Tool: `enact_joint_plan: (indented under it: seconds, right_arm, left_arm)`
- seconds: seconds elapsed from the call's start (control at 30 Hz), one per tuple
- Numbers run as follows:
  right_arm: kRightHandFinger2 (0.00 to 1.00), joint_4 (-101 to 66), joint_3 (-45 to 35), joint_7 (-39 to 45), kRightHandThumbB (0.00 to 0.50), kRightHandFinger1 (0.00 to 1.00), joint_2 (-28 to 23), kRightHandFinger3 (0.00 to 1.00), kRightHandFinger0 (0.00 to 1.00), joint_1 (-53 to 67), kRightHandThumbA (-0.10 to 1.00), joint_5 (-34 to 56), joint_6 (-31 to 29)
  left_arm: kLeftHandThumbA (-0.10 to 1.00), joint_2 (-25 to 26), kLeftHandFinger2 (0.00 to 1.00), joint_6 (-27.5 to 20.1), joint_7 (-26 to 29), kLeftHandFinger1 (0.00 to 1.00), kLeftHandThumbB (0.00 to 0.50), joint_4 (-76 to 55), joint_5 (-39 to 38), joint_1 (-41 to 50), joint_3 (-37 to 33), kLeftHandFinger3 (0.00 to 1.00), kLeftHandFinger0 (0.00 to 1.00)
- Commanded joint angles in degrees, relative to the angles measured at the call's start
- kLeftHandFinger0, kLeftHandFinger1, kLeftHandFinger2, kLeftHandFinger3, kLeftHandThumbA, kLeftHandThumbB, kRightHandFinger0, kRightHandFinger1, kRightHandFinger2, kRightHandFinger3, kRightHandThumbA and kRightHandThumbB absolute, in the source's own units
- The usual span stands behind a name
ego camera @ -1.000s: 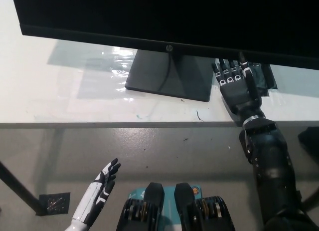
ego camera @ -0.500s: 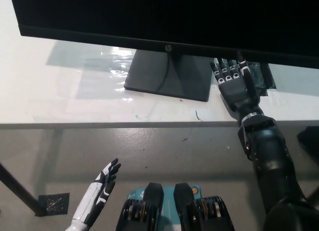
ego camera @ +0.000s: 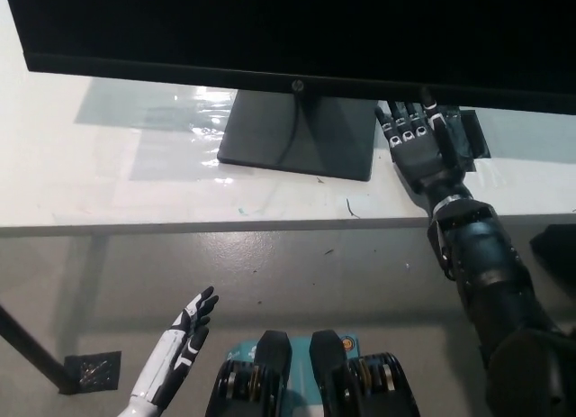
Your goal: The monitor is being placed at the center of the desk and the robot uses its right hand to grab on the right side of the monitor and tilt the angle of the montior sideways.
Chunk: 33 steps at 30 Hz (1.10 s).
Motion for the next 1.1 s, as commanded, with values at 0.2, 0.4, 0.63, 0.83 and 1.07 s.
enact_joint_plan:
  seconds: [0.2, 0.4, 0.63, 0.83, 1.07]
  right_arm:
    - [1.00, 2.49, -1.65, -1.47, 0.384, 1.00, -1.40, 1.00, 1.00, -11.24, 1.00, -2.81, -3.91]
    - [1.00, 3.80, -2.14, -2.43, 0.385, 1.00, -1.61, 1.00, 1.00, -13.87, 1.00, -3.78, -4.36]
    - [1.00, 4.20, -2.54, -3.40, 0.389, 1.00, -1.80, 1.00, 1.00, -16.45, 1.00, -4.87, -4.89]
    - [1.00, 4.27, -3.08, -3.47, 0.393, 1.00, -1.87, 1.00, 1.00, -17.61, 1.00, -5.05, -4.69]
    - [1.00, 5.06, -2.92, -3.86, 0.373, 1.00, -2.11, 1.00, 1.00, -18.04, 1.00, -6.44, -5.12]
  left_arm:
    - [1.00, 0.90, 1.00, -2.27, 1.32, 1.00, 0.380, -1.23, -0.38, 0.14, -0.27, 1.00, 1.00]
    - [1.00, 1.09, 1.00, -2.27, 1.98, 1.00, 0.372, -1.37, 0.24, 0.01, -0.51, 1.00, 1.00]
    - [1.00, 1.07, 1.00, -2.27, 1.91, 1.00, 0.377, -1.36, 0.20, 0.11, -0.55, 1.00, 1.00]
    - [1.00, 0.99, 1.00, -2.27, 1.94, 1.00, 0.379, -1.43, 0.12, 0.02, -0.47, 1.00, 1.00]
    - [1.00, 1.07, 1.00, -2.27, 1.72, 1.00, 0.378, -1.43, -0.05, -0.21, -0.45, 1.00, 1.00]
